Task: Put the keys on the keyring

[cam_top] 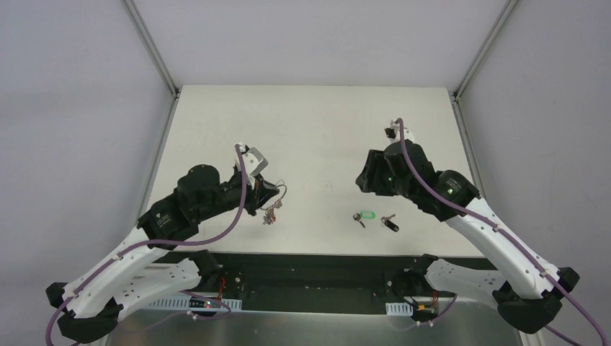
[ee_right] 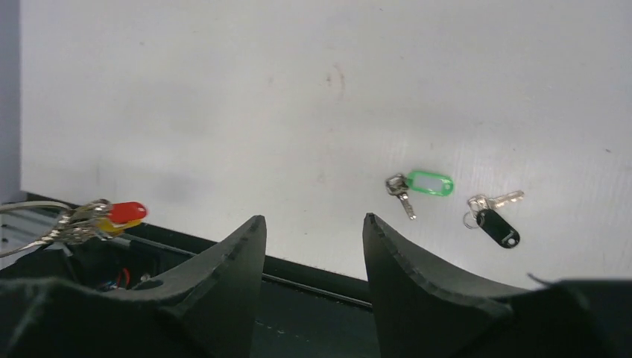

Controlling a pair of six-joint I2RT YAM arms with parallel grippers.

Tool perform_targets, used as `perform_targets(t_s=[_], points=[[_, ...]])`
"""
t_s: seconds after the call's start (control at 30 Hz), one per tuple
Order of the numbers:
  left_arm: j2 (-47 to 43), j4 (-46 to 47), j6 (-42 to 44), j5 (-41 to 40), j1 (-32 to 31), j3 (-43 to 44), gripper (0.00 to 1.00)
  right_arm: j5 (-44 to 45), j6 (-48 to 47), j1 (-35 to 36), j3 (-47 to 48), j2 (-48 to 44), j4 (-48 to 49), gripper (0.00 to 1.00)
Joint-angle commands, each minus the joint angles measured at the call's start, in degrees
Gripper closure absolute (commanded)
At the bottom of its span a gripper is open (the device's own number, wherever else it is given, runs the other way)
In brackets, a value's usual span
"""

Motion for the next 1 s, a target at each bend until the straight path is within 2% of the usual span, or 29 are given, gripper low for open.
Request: perform_targets(t_s=[0.0, 0.17, 0.27, 0.6, 0.97], points=[[1.19, 0.09, -4.17, -11.81, -0.30, 2.71, 1.00, 3.02, 1.55, -3.90, -8.51, -3.29, 6.53, 0.48], [0.62, -0.92, -4.81, -15.22, -0.25, 3.22, 1.00, 1.53, 1.45, -6.07, -12.98, 0.71, 5.16, 0.48], [-1.57, -0.88, -5.40, -15.66, -0.25, 2.77, 1.00, -0.41, 6.48, -7.50, -15.21, 4.19, 5.32, 0.49], [-4.70, -0.88, -5.28, -15.30, -0.25, -0.08, 1.00, -3.60, 27.54, -7.78, -31.76, 5.58, 21.35, 0.65], [-5.32, -0.88, -6.18, -12.23, -0.29, -2.26, 1.00, -0.24, 41.36, -7.80, -41.10, 4.73, 29.32, 0.70]])
